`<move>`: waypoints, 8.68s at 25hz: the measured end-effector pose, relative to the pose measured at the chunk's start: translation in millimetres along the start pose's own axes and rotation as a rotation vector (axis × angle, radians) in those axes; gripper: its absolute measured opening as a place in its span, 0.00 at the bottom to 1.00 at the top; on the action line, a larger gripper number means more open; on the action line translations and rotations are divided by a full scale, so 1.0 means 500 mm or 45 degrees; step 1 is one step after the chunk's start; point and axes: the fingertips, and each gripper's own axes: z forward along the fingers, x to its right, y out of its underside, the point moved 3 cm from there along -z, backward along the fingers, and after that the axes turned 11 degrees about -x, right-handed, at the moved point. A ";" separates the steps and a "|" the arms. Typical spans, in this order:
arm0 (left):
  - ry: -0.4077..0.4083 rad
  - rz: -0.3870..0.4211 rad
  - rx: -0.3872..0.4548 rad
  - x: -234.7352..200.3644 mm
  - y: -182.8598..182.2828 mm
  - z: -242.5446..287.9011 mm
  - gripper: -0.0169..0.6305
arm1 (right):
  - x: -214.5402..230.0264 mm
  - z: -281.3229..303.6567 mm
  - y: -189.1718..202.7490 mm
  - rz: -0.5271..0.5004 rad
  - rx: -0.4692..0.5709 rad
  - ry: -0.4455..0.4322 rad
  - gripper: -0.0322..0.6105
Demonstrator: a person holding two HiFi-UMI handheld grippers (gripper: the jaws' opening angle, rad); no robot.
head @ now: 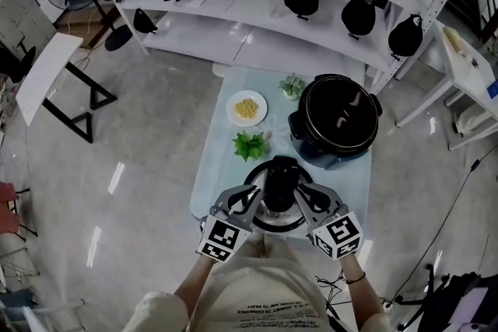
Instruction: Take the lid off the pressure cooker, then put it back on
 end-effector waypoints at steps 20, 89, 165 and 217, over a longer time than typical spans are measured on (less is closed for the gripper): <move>-0.037 0.046 0.187 -0.021 -0.057 -0.107 0.07 | -0.029 -0.087 -0.032 0.136 0.209 0.133 0.06; 0.558 0.677 -0.413 0.078 0.114 0.184 0.47 | -0.003 0.132 0.174 -0.338 -0.362 -0.485 0.50; 0.752 0.991 -0.381 0.104 -0.083 0.021 0.46 | -0.090 0.010 -0.034 -0.488 -0.495 -0.596 0.47; 0.726 1.089 -0.360 0.066 -0.490 0.260 0.46 | 0.323 -0.071 -0.257 -0.504 -0.378 -0.530 0.47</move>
